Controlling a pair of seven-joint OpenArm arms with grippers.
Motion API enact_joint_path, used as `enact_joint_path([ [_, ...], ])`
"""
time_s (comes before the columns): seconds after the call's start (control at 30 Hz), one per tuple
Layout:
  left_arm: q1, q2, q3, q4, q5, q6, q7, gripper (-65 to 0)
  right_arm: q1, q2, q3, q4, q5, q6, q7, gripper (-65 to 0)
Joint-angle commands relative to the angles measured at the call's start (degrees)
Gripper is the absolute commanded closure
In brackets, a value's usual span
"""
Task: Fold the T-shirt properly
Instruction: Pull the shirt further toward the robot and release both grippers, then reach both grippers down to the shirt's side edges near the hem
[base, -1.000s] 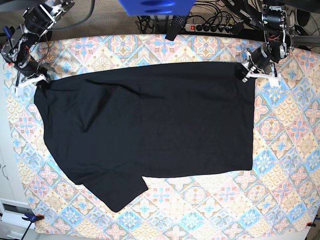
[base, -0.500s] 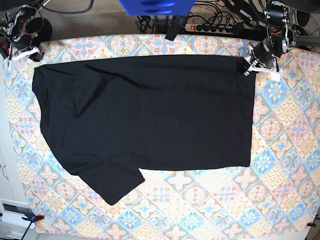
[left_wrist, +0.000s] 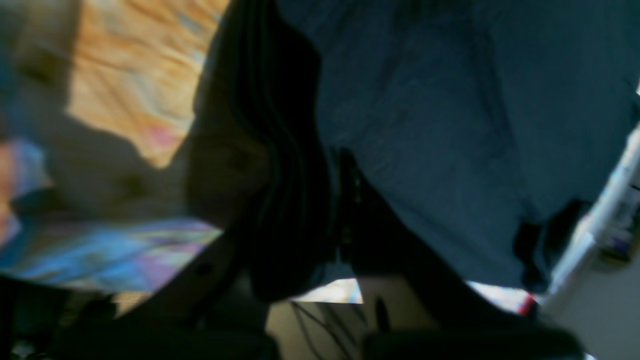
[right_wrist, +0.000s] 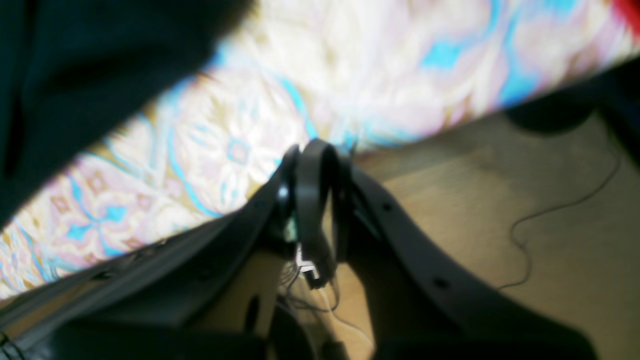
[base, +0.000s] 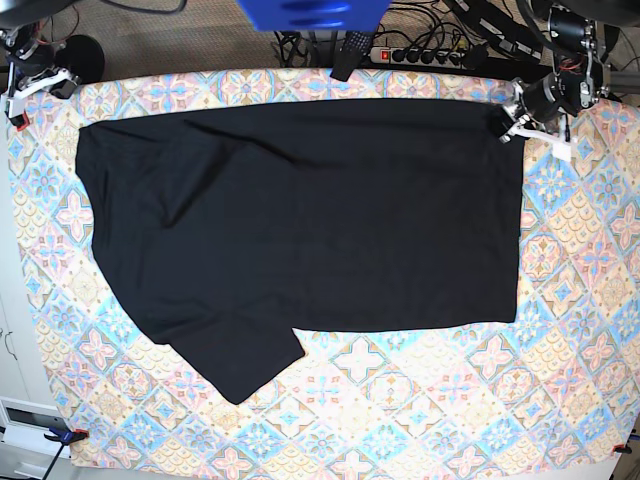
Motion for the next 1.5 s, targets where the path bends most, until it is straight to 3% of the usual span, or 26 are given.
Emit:
enact_joint_path([
  [0.0, 0.35, -1.29, -0.41, 0.39, 1.56, 0.62, -0.36, -1.1, -0.43, 1.02, 0.45, 1.56, 0.66, 0.23, 0.71, -3.7],
  [0.47, 3.43, -3.32, -0.06, 0.39, 8.77, -0.08, -0.27, -1.1, -0.87, 1.02, 0.28, 9.3, 0.66, 0.23, -1.75, -3.8],
  [0.57, 3.43, -3.67, 1.62, 0.39, 9.12, -1.66, -0.27, -1.1, -0.87, 1.02, 0.28, 9.3, 0.57, 0.23, -2.11, -3.8],
  [0.87, 3.34, -4.99, 2.05, 1.18, 9.21, -1.84, -0.1, -2.8, -0.79, 1.02, 0.01, 9.56, 0.57, 0.23, -2.11, -4.4],
  [0.97, 3.34, -6.13, 3.9, 6.55, 8.86, -1.58, 3.51, -14.1, -0.79, 1.1, -0.87, 11.76, 0.57, 0.23, -2.11, -10.1],
  [1.1, 5.28, -5.16, 1.62, 14.46, 8.68, -1.31, 8.08, -44.2, -0.79, 1.1, -3.15, 15.54, 0.57, 0.23, -2.11, -21.0],
  [1.2, 7.56, -4.46, -2.87, 19.29, 8.6, -1.4, 9.4, -61.0, -0.52, 1.28, -3.42, 17.03, 0.57, 0.23, -2.11, -22.8],
  [1.27, 7.91, -4.28, -5.95, 21.84, 8.6, -1.4, 10.37, -64.0, 1.5, 1.28, -3.5, 18.17, 0.57, 0.23, -2.11, -23.0],
  [1.47, 4.57, -2.88, -15.18, 24.22, 8.51, -1.58, 11.16, -64.0, 8.18, 1.63, -7.37, 18.97, -3.12, 0.23, -2.19, -23.2],
])
